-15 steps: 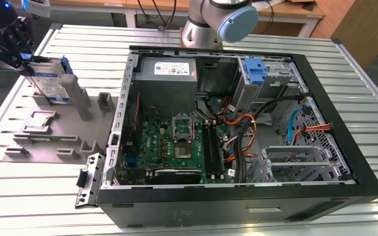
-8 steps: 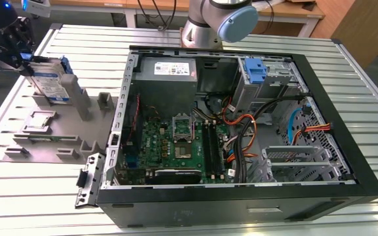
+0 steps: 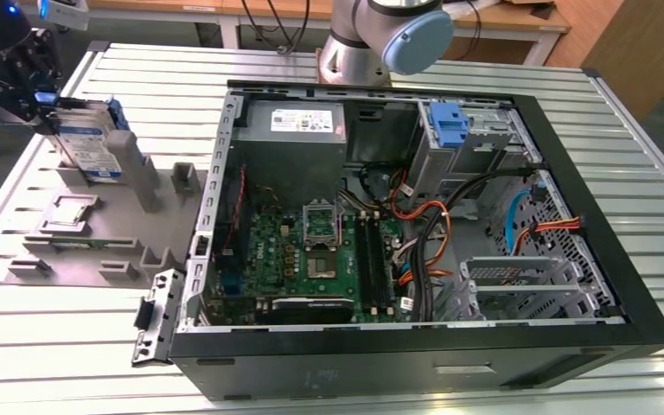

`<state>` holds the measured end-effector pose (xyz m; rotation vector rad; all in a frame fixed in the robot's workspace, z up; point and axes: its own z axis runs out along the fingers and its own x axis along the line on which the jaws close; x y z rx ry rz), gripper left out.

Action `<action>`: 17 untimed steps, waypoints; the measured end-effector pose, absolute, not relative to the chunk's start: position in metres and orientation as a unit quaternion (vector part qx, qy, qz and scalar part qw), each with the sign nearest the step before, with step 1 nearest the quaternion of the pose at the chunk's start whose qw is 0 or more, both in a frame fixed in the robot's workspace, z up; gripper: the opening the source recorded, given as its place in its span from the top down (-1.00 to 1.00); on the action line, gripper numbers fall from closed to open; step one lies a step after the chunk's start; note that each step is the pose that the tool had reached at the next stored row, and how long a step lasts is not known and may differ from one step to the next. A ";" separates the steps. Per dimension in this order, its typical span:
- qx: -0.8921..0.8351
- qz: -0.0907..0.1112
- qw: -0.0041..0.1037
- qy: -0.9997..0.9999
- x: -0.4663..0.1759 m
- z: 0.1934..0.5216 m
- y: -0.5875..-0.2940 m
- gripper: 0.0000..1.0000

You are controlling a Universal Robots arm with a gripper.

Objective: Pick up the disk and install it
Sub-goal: 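Pick up the disk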

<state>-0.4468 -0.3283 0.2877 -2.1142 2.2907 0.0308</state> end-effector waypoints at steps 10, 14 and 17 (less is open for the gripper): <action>-0.684 0.010 0.012 0.729 -0.447 0.288 -0.328 0.27; -0.685 0.010 0.012 0.729 -0.447 0.288 -0.328 0.27; -0.685 0.010 0.012 0.728 -0.447 0.288 -0.328 0.27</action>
